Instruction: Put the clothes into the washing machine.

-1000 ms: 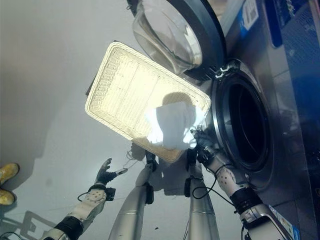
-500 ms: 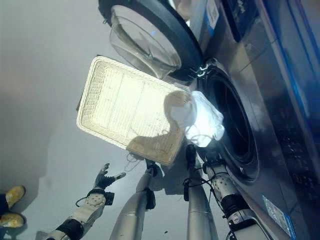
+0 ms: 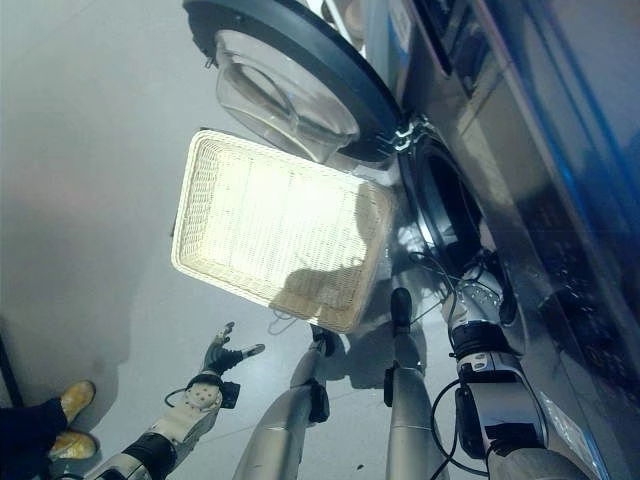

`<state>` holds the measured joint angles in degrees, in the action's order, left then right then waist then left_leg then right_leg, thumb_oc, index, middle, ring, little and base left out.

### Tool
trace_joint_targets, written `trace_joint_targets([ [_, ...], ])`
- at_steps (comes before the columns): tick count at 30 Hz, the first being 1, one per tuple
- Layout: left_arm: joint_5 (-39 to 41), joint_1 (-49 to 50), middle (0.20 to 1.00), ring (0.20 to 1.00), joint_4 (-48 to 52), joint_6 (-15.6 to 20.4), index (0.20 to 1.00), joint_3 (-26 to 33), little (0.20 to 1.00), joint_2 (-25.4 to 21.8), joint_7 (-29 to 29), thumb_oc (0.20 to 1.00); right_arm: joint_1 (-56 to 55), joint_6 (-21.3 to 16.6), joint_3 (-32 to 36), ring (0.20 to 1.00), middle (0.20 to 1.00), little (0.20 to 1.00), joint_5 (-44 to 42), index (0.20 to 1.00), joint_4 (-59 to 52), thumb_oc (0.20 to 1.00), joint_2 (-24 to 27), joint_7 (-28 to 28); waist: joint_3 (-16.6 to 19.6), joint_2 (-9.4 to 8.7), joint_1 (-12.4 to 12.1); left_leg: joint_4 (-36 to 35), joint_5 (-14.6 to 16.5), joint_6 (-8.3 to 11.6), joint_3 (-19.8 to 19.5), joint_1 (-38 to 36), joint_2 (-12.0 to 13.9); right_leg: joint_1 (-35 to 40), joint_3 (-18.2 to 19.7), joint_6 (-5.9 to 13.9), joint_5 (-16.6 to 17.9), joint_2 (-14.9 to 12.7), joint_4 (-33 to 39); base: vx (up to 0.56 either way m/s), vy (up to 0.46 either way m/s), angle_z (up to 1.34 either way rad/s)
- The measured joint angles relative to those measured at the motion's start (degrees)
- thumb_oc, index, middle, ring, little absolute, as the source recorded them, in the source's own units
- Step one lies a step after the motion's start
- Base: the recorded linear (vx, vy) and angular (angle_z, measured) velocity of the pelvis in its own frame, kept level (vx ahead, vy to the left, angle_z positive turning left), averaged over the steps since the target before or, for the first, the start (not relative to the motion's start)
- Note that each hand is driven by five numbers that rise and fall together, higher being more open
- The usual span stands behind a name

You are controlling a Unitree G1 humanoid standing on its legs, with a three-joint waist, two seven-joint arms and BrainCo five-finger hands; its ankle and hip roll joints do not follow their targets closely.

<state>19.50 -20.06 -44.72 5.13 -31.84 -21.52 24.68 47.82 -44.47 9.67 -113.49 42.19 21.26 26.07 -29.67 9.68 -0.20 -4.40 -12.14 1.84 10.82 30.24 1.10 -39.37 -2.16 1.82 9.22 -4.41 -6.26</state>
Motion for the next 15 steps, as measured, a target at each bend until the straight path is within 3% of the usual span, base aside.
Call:
trace_joint_targets([
  [3,0.4,0.6,1.000,1.000,4.1,-1.0,1.000,-1.6,1.000,-2.3,-0.2,1.000,0.3,-7.8,3.0,0.200,0.200,0.200,0.0,0.200,-2.5,0.200,0.9,1.3,0.0,0.00,-1.0,0.0,-0.2,-0.22,0.0,1.4,-0.5,-1.8,0.0,0.22,-0.3,-0.5,-0.7,0.04,-0.045,0.04],
  [4,0.5,0.4,1.000,1.000,4.4,-1.5,1.000,-1.5,1.000,-2.9,-0.3,1.000,0.4,-10.7,3.5,0.354,0.354,0.354,0.0,0.354,-4.5,0.354,0.9,1.0,0.0,0.00,-0.9,0.0,-0.2,-0.30,-0.1,2.1,-0.7,-2.6,0.0,0.17,-0.2,-0.7,-1.1,0.04,-0.024,0.03],
  [5,0.5,0.3,1.000,1.000,4.5,-2.0,1.000,-1.5,1.000,-3.4,-0.6,1.000,0.3,-12.4,3.7,0.576,0.576,0.576,0.0,0.576,-5.7,0.576,1.1,0.6,0.0,0.00,-0.9,0.0,-0.3,-0.35,-0.2,2.5,-0.9,-3.1,0.0,0.16,-0.2,-0.9,-1.4,0.00,0.000,0.00],
  [6,0.5,0.3,1.000,1.000,4.5,-2.0,1.000,-1.5,1.000,-3.4,-0.6,1.000,0.3,-12.4,3.7,0.576,0.576,0.576,0.0,0.576,-5.7,0.576,1.1,0.6,0.0,0.00,-0.9,0.0,-0.3,-0.35,-0.2,2.5,-0.9,-3.1,0.0,0.16,-0.2,-0.9,-1.4,0.03,-0.016,-0.02],
  [7,0.5,0.1,1.000,1.000,4.5,-2.6,1.000,-1.1,1.000,-3.9,-1.0,1.000,0.5,-14.1,3.7,1.000,1.000,1.000,0.0,1.000,-6.3,1.000,1.2,-0.4,0.0,-0.02,-0.9,0.0,-0.3,-0.35,-0.3,2.6,-1.2,-3.5,0.0,0.27,-0.3,-1.3,-1.7,0.06,-0.012,-0.03],
  [9,0.5,-0.1,1.000,1.000,5.1,-3.1,1.000,-0.6,1.000,-4.5,-1.4,1.000,0.2,-14.1,3.5,1.000,1.000,1.000,0.0,1.000,-5.9,1.000,1.8,-2.0,0.0,-0.02,-0.8,0.1,-0.2,-0.26,-0.6,2.5,-1.6,-3.8,0.0,0.51,-0.6,-1.7,-2.3,0.07,-0.011,-0.01],
  [11,0.6,-0.6,1.000,1.000,5.2,-3.3,1.000,-0.5,1.000,-4.9,-2.1,1.000,0.1,-10.5,2.9,1.000,1.000,1.000,0.0,1.000,-3.5,1.000,2.8,-3.6,0.0,-0.04,-0.6,0.2,-0.1,-0.21,-0.9,2.3,-1.9,-4.2,0.0,0.68,-1.1,-2.1,-3.6,0.02,-0.019,0.08],
  [12,1.3,-1.1,1.000,1.000,5.2,-3.6,1.000,-0.7,1.000,-5.0,-2.4,1.000,0.2,-2.3,1.3,1.000,1.000,1.000,0.0,1.000,-0.4,1.000,4.9,-4.7,-0.1,-0.09,-0.5,0.6,-0.1,-0.28,-1.4,2.3,-2.1,-3.9,-0.1,0.76,-1.2,-2.3,-3.9,0.00,-0.035,0.09],
  [13,1.8,-1.1,1.000,1.000,5.3,-3.6,1.000,-0.7,1.000,-5.0,-2.5,1.000,-0.3,1.5,0.8,1.000,1.000,1.000,0.0,1.000,-0.3,1.000,5.7,-5.1,-0.1,-0.09,-0.5,0.9,0.3,-0.92,-1.6,2.3,-2.1,-3.9,-0.1,0.79,-1.3,-2.3,-3.9,0.02,-0.033,0.06],
  [14,1.8,-1.1,1.000,1.000,5.3,-3.6,1.000,-0.7,1.000,-5.0,-2.5,1.000,-0.3,1.5,0.8,1.000,1.000,1.000,0.0,1.000,-0.3,1.000,5.7,-5.1,-0.1,-0.09,-0.5,0.9,0.3,-0.92,-1.6,2.3,-2.1,-3.9,-0.1,0.79,-1.3,-2.3,-3.9,0.00,-0.075,0.00],
  [15,2.0,-1.1,1.000,1.000,5.2,-3.8,1.000,-0.7,1.000,-5.0,-2.9,1.000,-1.2,16.1,-3.5,1.000,1.000,1.000,0.3,1.000,2.3,1.000,8.1,-7.4,-0.2,-0.24,0.0,1.4,0.4,-1.19,-1.7,2.4,-2.3,-3.7,-0.1,1.20,-1.4,-2.5,-4.0,0.00,-0.058,0.00],
])
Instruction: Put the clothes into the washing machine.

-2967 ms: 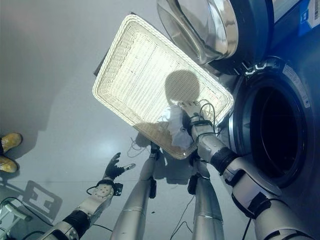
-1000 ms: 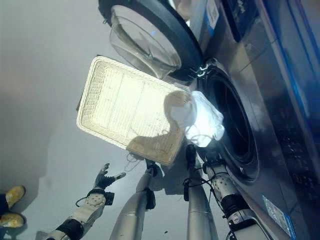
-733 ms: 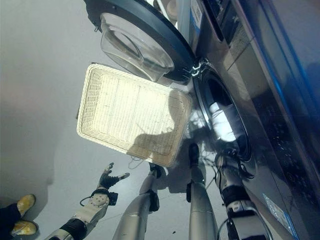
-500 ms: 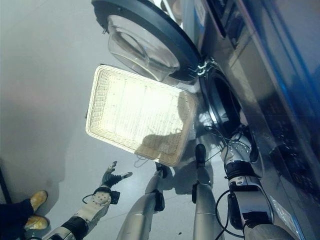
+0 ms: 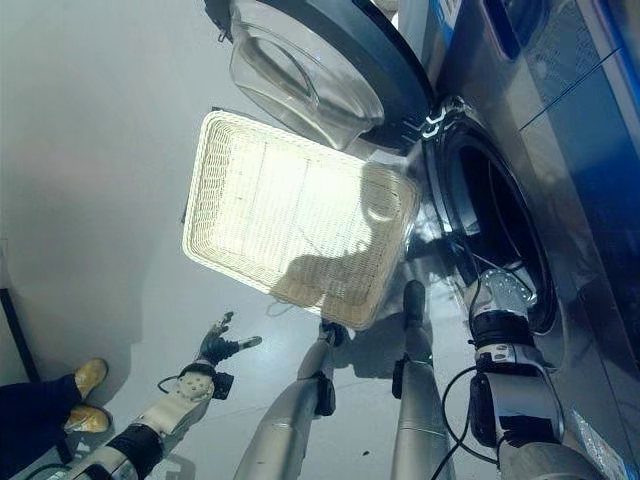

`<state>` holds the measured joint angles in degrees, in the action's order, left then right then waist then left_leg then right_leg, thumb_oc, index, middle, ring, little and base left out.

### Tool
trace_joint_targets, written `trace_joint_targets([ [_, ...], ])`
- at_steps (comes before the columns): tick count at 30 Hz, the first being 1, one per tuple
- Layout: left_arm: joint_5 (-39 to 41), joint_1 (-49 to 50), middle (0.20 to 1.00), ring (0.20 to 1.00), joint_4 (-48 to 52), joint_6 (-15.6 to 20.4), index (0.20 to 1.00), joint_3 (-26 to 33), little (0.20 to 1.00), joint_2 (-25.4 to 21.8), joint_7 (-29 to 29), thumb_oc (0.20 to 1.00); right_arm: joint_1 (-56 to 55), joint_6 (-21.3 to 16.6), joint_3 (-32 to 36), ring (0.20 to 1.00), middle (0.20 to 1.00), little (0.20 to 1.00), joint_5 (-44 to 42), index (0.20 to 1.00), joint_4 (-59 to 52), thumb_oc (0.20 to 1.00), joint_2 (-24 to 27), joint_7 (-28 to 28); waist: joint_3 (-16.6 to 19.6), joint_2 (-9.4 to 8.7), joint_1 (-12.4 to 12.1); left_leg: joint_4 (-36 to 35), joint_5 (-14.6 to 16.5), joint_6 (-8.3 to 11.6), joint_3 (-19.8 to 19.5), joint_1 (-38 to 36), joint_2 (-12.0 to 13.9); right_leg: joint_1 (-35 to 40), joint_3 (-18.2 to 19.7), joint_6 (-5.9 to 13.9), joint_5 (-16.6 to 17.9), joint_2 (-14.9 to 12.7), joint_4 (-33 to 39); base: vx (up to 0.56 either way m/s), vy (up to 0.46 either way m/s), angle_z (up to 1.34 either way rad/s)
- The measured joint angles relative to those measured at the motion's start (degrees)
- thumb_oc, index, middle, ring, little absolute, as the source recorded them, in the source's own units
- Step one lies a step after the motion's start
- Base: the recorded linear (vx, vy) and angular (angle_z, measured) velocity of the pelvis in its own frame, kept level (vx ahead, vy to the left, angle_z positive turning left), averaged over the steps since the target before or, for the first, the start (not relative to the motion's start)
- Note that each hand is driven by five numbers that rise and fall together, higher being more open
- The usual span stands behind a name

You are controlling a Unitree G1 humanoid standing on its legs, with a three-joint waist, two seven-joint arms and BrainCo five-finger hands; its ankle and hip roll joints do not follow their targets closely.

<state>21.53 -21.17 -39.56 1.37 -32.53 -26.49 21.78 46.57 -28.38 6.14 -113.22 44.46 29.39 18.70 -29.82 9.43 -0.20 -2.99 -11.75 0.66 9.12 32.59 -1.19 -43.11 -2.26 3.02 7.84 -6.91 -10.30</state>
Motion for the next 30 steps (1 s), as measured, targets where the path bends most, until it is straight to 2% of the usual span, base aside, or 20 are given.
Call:
trace_joint_targets([
  [3,0.0,0.2,1.000,1.000,-0.9,0.2,1.000,0.0,1.000,0.0,-0.7,1.000,-0.3,14.5,-3.6,1.000,1.000,1.000,0.1,1.000,2.6,1.000,1.7,-5.1,0.0,-0.08,0.9,0.4,0.2,0.15,-0.1,0.1,0.1,0.1,-0.1,0.06,0.1,0.1,0.0,0.01,-0.061,0.02],
  [5,-0.1,0.2,1.000,1.000,-1.8,0.8,1.000,0.2,1.000,0.5,-1.0,1.000,-1.4,20.0,-3.4,1.000,1.000,1.000,0.1,1.000,4.1,1.000,1.0,-10.9,-0.1,-0.11,1.1,0.8,0.3,0.30,-0.5,0.1,0.3,0.5,-0.3,0.05,0.1,0.3,0.0,0.01,-0.034,0.02],
  [7,-0.5,0.2,1.000,1.000,-2.8,1.1,1.000,0.3,1.000,1.4,-1.0,1.000,-2.5,23.5,-2.7,1.000,1.000,1.000,0.8,1.000,8.2,1.000,0.5,-14.8,-0.1,-0.11,1.2,1.0,0.4,0.40,-0.9,0.1,0.6,1.0,-0.7,-0.03,0.2,0.5,0.5,0.00,-0.002,0.05],
  [10,-0.6,0.2,1.000,1.000,-3.6,1.4,1.000,0.3,1.000,2.8,-1.0,1.000,-2.3,25.5,-2.3,1.000,1.000,1.000,6.0,1.000,12.6,1.000,0.2,-18.6,-0.1,-0.10,1.1,1.1,0.4,0.45,-1.5,0.0,0.8,1.5,-1.3,-0.07,0.2,0.6,0.7,-0.01,0.024,0.06],
  [12,-0.6,0.2,1.000,1.000,-3.7,1.5,1.000,0.2,1.000,3.3,-1.0,1.000,-1.8,25.6,-2.4,1.000,1.000,1.000,10.8,1.000,14.8,1.000,0.3,-19.5,-0.1,-0.10,1.0,1.3,0.4,0.41,-1.8,0.0,0.8,2.1,-1.6,-0.16,0.3,0.6,1.1,-0.02,0.053,0.10],
  [15,-0.6,0.2,1.000,1.000,-4.2,1.5,1.000,0.3,1.000,3.4,-1.0,1.000,-2.3,25.2,-3.6,1.000,1.000,1.000,22.4,1.000,16.5,1.000,0.1,-18.4,-0.1,-0.11,0.9,1.6,0.4,0.35,-2.1,-0.4,0.8,2.9,-1.9,-0.62,0.6,0.6,1.5,-0.02,0.064,0.04],
  [20,-0.4,0.2,1.000,1.000,-4.7,1.1,1.000,1.3,1.000,3.7,-4.0,1.000,-4.8,22.7,-7.1,1.000,1.000,1.000,37.2,1.000,16.6,1.000,-0.5,-16.3,-0.2,-0.31,0.9,2.1,0.9,0.46,-3.0,-2.8,0.8,6.0,-2.6,-0.74,0.6,0.5,1.6,-0.03,0.079,0.05],
  [23,0.1,0.3,1.000,1.000,-7.0,1.2,1.000,4.2,1.000,5.2,-6.7,1.000,-6.9,20.7,-8.4,1.000,1.000,1.000,44.1,1.000,16.6,1.000,-2.5,-15.0,-0.5,-1.03,0.9,3.0,1.7,0.54,-3.3,-5.8,1.0,9.7,-3.0,-0.45,0.2,0.5,1.8,-0.03,0.057,0.05],
  [24,0.7,1.0,1.000,1.000,-7.4,1.3,1.000,4.6,1.000,5.4,-7.9,1.000,-8.4,19.9,-9.1,1.000,1.000,1.000,47.1,1.000,16.6,1.000,-3.6,-14.4,-0.3,-1.77,0.9,3.2,2.0,0.69,-3.4,-7.1,1.0,11.3,-3.1,-0.44,-0.1,0.5,2.2,-0.03,0.064,0.05],
  [26,1.0,1.9,1.000,1.000,-8.8,1.3,1.000,5.8,1.000,5.7,-10.6,1.000,-10.5,19.0,-9.6,1.000,1.000,1.000,51.8,1.000,16.3,1.000,-5.8,-13.7,-0.3,-3.12,0.9,3.7,2.3,0.52,-3.6,-8.4,1.0,13.0,-3.2,-0.43,-0.1,0.6,2.3,-0.04,0.069,0.06],
  [30,3.6,3.0,1.000,1.000,-11.9,1.1,1.000,8.7,1.000,7.2,-15.3,1.000,-15.6,18.1,-13.2,1.000,1.000,1.000,59.6,1.000,16.6,1.000,-9.4,-12.1,-0.3,-4.25,0.9,3.4,2.5,0.53,-4.6,-12.8,1.2,18.7,-4.2,-0.62,-0.2,0.7,3.8,-0.02,0.046,0.14],
])
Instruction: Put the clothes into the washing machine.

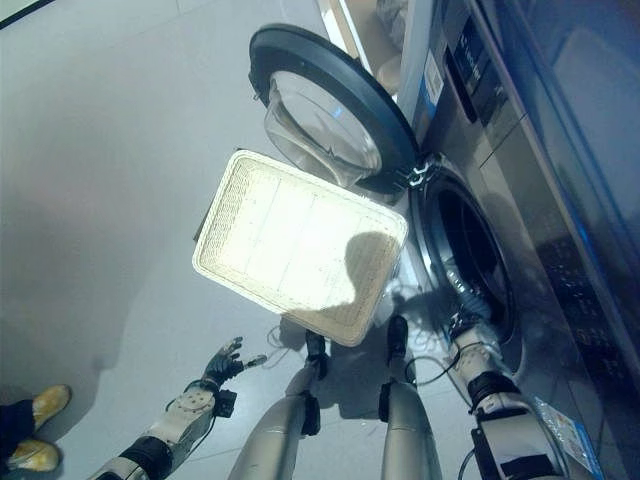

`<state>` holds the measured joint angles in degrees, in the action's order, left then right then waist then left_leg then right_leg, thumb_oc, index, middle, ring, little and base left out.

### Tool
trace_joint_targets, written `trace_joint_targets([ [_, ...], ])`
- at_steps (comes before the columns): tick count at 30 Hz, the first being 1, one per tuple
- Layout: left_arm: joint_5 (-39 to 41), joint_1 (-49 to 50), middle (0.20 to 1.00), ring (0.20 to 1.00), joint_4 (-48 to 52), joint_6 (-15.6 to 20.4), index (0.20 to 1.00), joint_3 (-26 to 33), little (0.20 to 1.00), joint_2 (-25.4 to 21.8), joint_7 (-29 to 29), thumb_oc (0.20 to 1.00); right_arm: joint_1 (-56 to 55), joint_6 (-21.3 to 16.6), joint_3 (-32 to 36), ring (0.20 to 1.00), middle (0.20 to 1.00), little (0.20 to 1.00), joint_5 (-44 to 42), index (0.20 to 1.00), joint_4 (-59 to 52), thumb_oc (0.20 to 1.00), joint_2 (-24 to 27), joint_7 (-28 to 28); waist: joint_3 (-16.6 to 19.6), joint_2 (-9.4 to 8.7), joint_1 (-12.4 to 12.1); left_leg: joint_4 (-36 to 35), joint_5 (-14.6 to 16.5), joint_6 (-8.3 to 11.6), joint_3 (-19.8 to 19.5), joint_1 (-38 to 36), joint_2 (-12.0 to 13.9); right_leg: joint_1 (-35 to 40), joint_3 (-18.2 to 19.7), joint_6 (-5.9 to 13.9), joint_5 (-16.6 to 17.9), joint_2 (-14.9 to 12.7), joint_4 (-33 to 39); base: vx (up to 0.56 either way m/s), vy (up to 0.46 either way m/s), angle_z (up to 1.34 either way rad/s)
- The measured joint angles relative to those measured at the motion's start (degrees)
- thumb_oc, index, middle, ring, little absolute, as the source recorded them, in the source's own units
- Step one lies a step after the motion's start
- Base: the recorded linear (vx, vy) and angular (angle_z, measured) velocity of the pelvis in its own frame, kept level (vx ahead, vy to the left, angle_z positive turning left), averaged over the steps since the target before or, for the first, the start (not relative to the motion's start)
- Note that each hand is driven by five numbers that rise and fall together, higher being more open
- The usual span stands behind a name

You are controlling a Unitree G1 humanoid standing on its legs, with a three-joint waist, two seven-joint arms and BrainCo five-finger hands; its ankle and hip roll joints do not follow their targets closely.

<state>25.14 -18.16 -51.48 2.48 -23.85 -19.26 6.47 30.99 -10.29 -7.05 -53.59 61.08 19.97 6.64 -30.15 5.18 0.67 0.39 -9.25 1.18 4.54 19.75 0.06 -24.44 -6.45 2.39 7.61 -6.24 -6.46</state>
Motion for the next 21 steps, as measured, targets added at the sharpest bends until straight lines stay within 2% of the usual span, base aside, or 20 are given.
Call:
trace_joint_targets([
  [3,1.7,2.3,1.000,1.000,-1.6,0.2,1.000,2.9,1.000,0.7,-3.3,1.000,-5.9,-1.0,-4.1,1.000,1.000,1.000,7.7,1.000,0.0,1.000,-3.5,0.3,0.8,-1.53,0.0,-1.1,0.2,0.12,-0.1,-4.7,0.4,5.1,-0.5,0.02,-0.1,0.2,1.8,0.03,0.088,0.05],
  [5,3.4,2.9,1.000,1.000,-6.7,0.1,1.000,6.6,1.000,2.5,-6.3,1.000,-9.6,-2.6,-7.7,1.000,1.000,1.000,19.4,1.000,0.2,1.000,-4.3,2.0,0.9,-2.02,-0.1,-3.2,0.0,-0.04,-0.4,-9.8,0.6,11.4,-0.8,0.55,0.5,0.6,5.0,0.09,0.073,0.19],
  [6,3.9,5.2,1.000,1.000,-8.9,0.0,1.000,7.9,1.000,3.2,-7.8,1.000,-13.2,-3.0,-11.2,1.000,1.000,1.000,28.5,1.000,0.4,1.000,-4.2,2.9,2.6,-2.69,-0.1,-4.9,0.1,0.03,-0.7,-13.6,0.8,15.6,-1.3,0.76,0.6,0.8,7.5,0.08,0.010,0.09],
  [7,3.7,7.7,1.000,1.000,-9.3,0.1,1.000,7.7,1.000,3.1,-9.0,1.000,-15.8,-3.2,-12.1,1.000,1.000,1.000,33.1,1.000,0.8,1.000,-4.4,3.2,5.8,-3.52,-0.2,-5.6,0.4,0.14,-0.8,-14.1,0.9,16.1,-1.5,0.73,0.5,0.9,8.4,0.11,-0.005,0.08],
  [8,3.6,10.0,1.000,1.000,-10.5,0.2,1.000,7.9,1.000,2.8,-10.4,1.000,-17.7,-3.2,-13.5,1.000,1.000,1.000,37.1,1.000,2.0,1.000,-4.9,3.3,9.1,-4.47,-0.3,-5.8,0.8,0.18,-0.9,-14.1,1.0,16.8,-2.0,0.75,0.6,1.0,9.4,0.10,0.002,0.05],
  [10,2.4,11.6,1.000,1.000,-13.6,0.0,1.000,7.5,1.000,2.8,-12.8,1.000,-20.1,-2.7,-14.8,1.000,1.000,1.000,41.4,1.000,3.7,1.000,-5.0,2.5,11.8,-6.32,-0.1,-5.8,1.5,0.48,-1.6,-16.2,1.1,20.1,-2.8,0.71,0.6,1.0,10.9,0.13,0.023,0.19],
  [13,-0.3,13.4,1.000,1.000,-14.3,0.1,1.000,7.5,1.000,2.9,-15.5,1.000,-21.3,-0.3,-14.8,1.000,1.000,1.000,42.9,1.000,4.7,1.000,-5.3,0.9,14.9,-7.60,-0.3,-5.8,2.4,0.79,-1.7,-18.5,1.3,22.9,-3.3,0.52,0.2,1.3,11.7,0.13,0.038,0.08],
  [19,-1.9,15.5,1.000,1.000,-14.7,0.3,1.000,7.7,1.000,4.4,-17.8,1.000,-25.8,4.2,-13.6,1.000,1.000,1.000,42.9,1.000,5.4,1.000,-7.0,-3.5,22.5,-6.39,-0.2,-5.8,4.3,1.24,-1.6,-22.2,2.0,26.9,-3.4,0.34,-1.8,2.1,11.7,0.10,0.008,-0.01],
  [21,-1.9,15.9,1.000,1.000,-14.9,0.7,1.000,7.8,1.000,5.0,-17.8,1.000,-27.2,5.7,-13.1,1.000,1.000,1.000,42.9,1.000,6.2,1.000,-7.3,-5.2,23.7,-5.91,-0.1,-5.8,4.7,1.40,-1.6,-23.2,2.2,28.0,-3.4,0.27,-2.2,2.4,11.7,0.07,-0.013,-0.01],
])
